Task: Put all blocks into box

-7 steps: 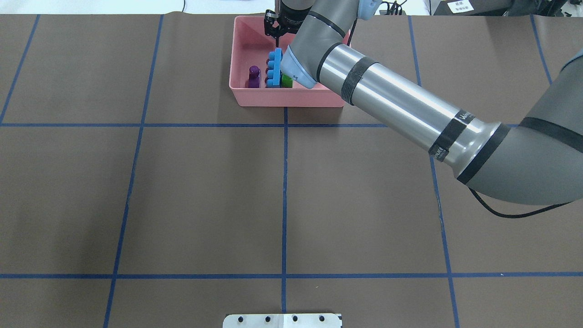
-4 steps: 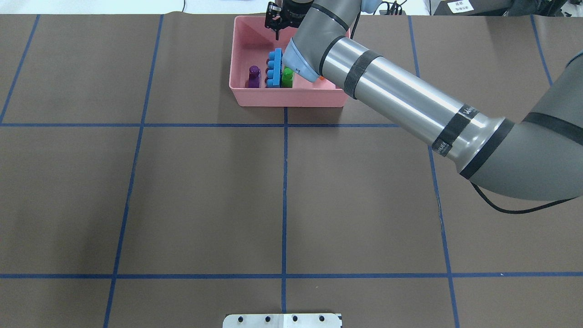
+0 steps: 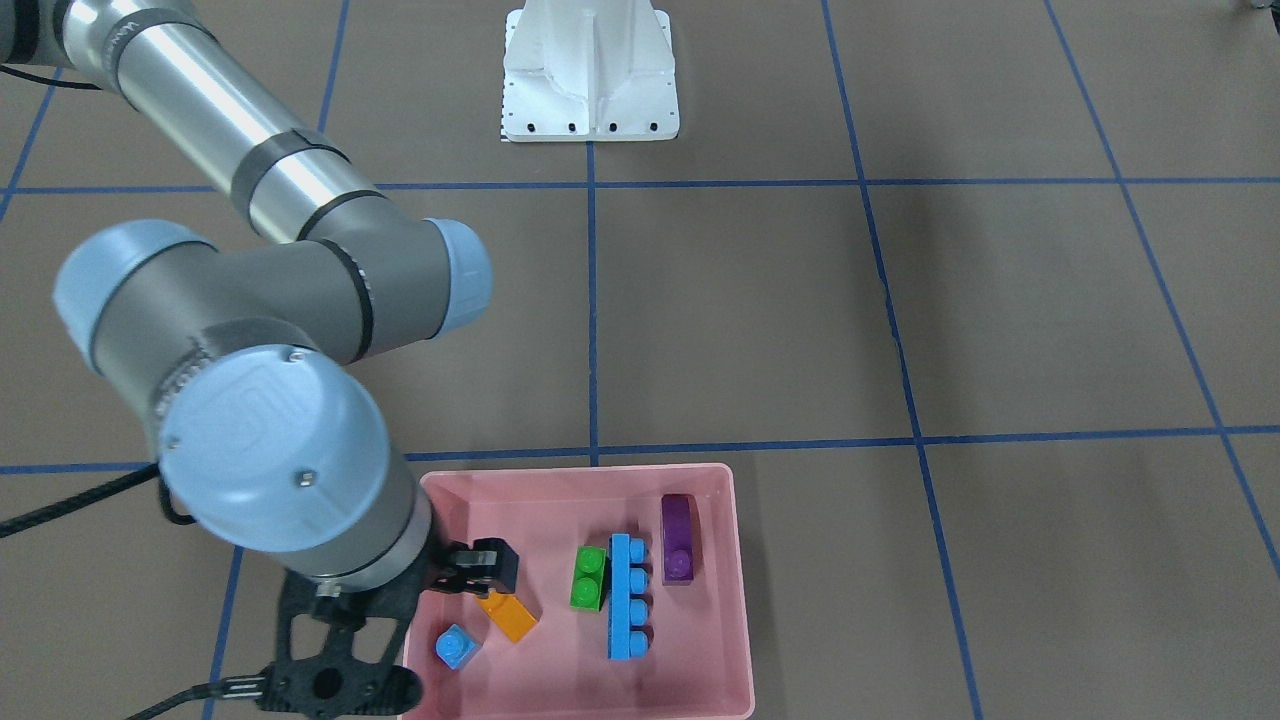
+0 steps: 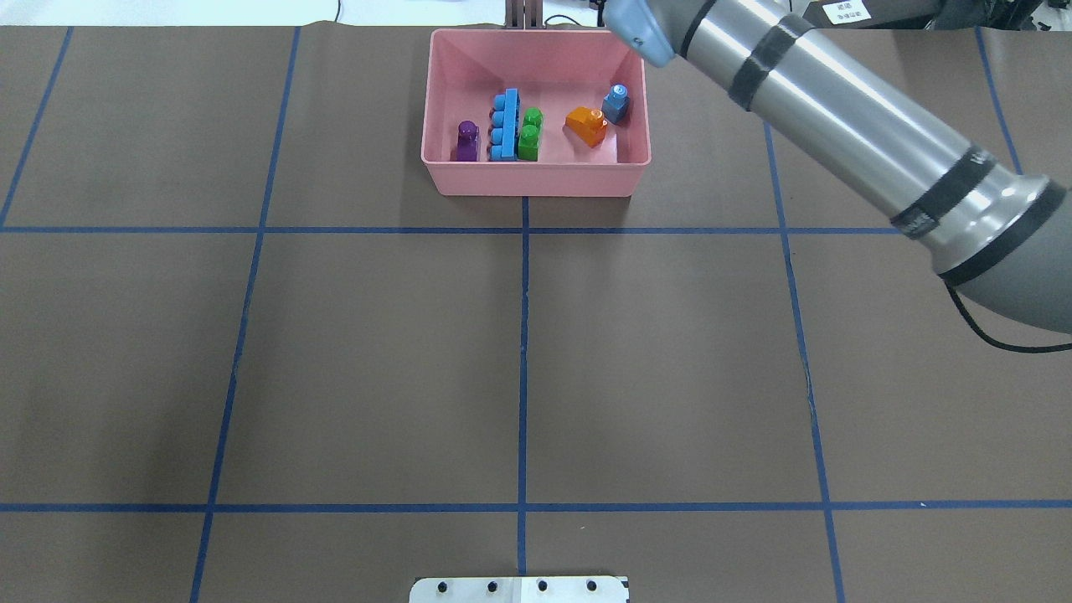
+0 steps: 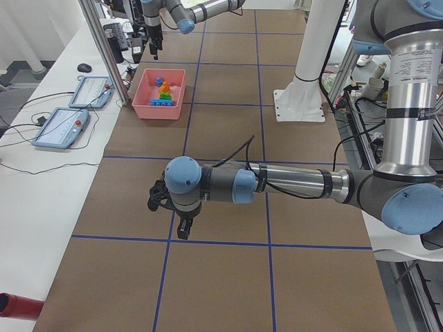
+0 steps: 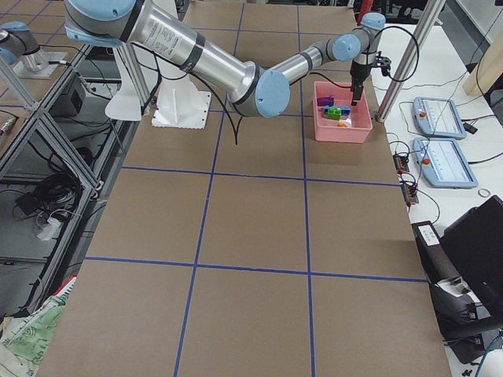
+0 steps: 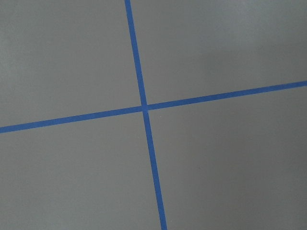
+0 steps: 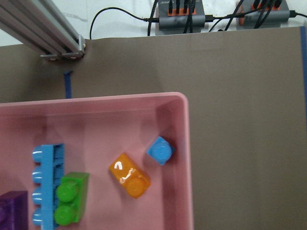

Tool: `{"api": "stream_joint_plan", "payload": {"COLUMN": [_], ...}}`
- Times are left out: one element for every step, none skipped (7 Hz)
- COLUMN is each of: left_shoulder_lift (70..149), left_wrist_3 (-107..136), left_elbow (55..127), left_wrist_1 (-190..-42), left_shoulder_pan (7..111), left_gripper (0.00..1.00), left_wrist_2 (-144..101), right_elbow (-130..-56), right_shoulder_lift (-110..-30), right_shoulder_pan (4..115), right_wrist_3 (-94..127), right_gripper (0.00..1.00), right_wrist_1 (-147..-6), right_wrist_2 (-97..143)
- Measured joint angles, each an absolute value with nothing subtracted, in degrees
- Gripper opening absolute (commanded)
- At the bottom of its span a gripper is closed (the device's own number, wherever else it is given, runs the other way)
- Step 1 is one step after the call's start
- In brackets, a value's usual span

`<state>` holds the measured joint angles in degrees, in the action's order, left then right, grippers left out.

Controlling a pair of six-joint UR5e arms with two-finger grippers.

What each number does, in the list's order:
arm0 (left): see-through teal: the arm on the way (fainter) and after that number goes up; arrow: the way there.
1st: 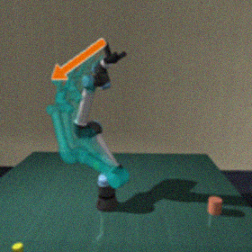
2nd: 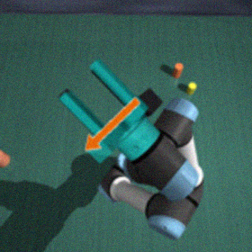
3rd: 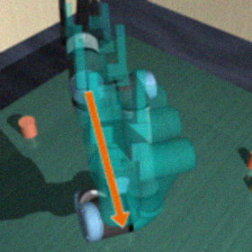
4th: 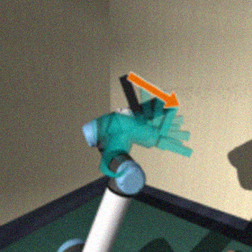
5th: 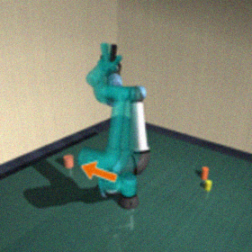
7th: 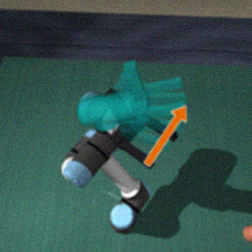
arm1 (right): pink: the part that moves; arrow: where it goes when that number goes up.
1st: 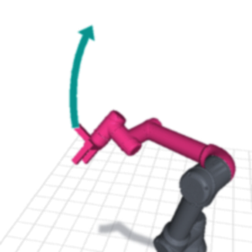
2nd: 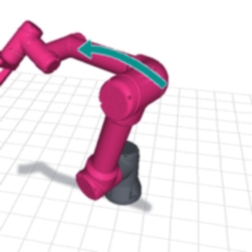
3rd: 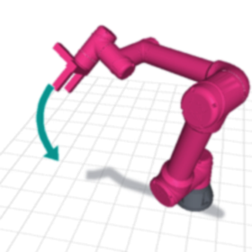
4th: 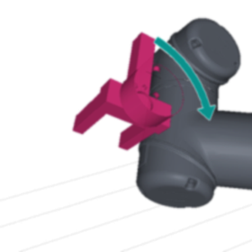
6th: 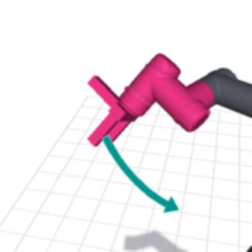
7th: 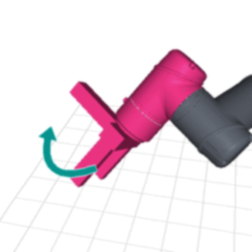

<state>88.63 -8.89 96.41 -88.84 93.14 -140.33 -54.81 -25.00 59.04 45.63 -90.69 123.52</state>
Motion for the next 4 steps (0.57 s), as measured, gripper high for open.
{"api": "stream_joint_plan", "payload": {"left_shoulder_lift": [88.8, 88.9, 89.0, 88.9], "left_wrist_3": [-9.2, -9.8, -10.5, -12.3], "left_elbow": [96.6, 96.7, 96.6, 96.4], "left_wrist_1": [-88.7, -88.5, -87.6, -86.1], "left_shoulder_pan": [93.0, 92.6, 92.0, 91.4], "left_gripper": [1.00, 1.00, 1.00, 1.00], "left_wrist_2": [-138.8, -136.2, -134.3, -133.5], "right_elbow": [-59.5, -63.7, -67.9, -72.2], "right_shoulder_lift": [-30.1, -35.3, -40.7, -46.3], "right_shoulder_pan": [62.3, 65.6, 69.3, 73.2], "right_wrist_3": [40.8, 36.1, 31.4, 25.6], "right_gripper": [0.99, 0.99, 0.99, 0.99], "right_wrist_1": [-91.9, -92.4, -92.8, -93.9], "right_wrist_2": [125.4, 127.3, 129.1, 130.6]}}
